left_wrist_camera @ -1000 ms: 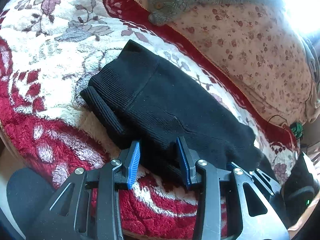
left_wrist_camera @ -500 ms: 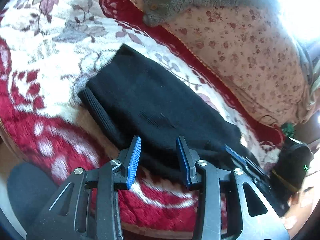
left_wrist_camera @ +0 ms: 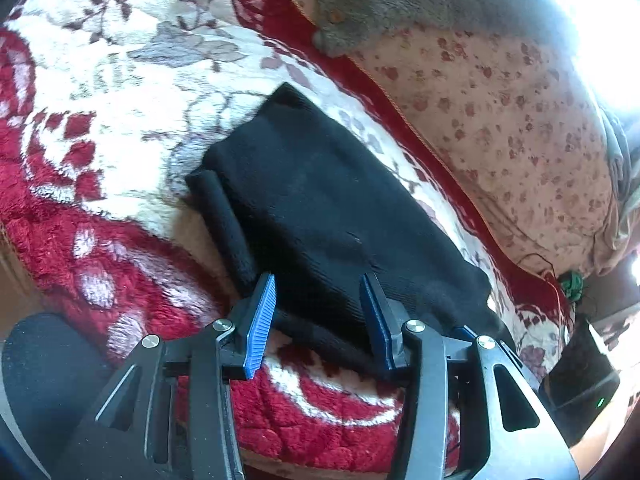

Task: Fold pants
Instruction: 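Grasp the folded pants edge with the left tool and press it flat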

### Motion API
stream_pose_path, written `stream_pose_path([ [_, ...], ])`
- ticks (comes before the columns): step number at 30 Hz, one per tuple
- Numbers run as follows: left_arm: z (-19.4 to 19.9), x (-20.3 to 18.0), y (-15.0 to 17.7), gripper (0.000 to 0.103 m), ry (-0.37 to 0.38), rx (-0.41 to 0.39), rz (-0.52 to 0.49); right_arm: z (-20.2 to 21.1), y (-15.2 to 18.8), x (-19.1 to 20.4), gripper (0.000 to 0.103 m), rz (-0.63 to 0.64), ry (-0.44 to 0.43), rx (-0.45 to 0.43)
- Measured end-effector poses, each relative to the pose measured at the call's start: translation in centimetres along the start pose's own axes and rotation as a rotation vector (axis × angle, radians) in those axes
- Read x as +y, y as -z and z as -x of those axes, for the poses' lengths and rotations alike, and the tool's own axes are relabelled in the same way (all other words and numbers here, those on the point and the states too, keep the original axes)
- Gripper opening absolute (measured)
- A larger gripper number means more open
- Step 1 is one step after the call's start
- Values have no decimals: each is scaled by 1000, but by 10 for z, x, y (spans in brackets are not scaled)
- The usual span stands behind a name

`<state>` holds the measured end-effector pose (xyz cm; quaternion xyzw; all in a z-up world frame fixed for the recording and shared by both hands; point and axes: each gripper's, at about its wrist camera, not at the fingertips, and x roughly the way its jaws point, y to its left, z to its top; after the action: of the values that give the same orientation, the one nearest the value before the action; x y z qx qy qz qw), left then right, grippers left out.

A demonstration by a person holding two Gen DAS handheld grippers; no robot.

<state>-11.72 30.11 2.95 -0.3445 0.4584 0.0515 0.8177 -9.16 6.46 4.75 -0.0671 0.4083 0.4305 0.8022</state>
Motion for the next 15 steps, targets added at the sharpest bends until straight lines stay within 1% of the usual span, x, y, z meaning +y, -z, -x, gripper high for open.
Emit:
stream_pose_path([
  [2,-3,3,-3,43,8,0,9,-10,1,7,57,64,65,24],
  [5,-8,2,-8,43,-6,-25,-2,-23,1,12,34,130,151,30],
  [6,-10,2,-9,45,-6,-24,-4,-23,-1,10,26,114,137,28],
  [7,-14,1,-11,45,-2,-26,-6,-23,-2,7,23,89,115,25],
  [9,-18,0,-14,45,4,-35,-10,-21,-5,-1,16,31,77,19],
  [10,-18,0,-16,45,17,-52,-5,-21,-5,-2,15,14,63,17],
  [11,-16,-1,-16,43,29,-69,-5,-20,-5,-4,13,-4,50,16],
  [12,-13,-2,-17,26,31,-89,-10,-19,-6,-4,10,-19,36,15],
  [13,-11,-3,-19,17,21,-103,-17,-18,-6,-4,9,-35,18,14],
  [14,-8,-3,-20,16,26,-111,-19,-15,-6,-4,9,-56,-7,12],
  [15,-5,-2,-21,12,38,-118,-19,-13,-7,-5,9,-79,-37,8],
])
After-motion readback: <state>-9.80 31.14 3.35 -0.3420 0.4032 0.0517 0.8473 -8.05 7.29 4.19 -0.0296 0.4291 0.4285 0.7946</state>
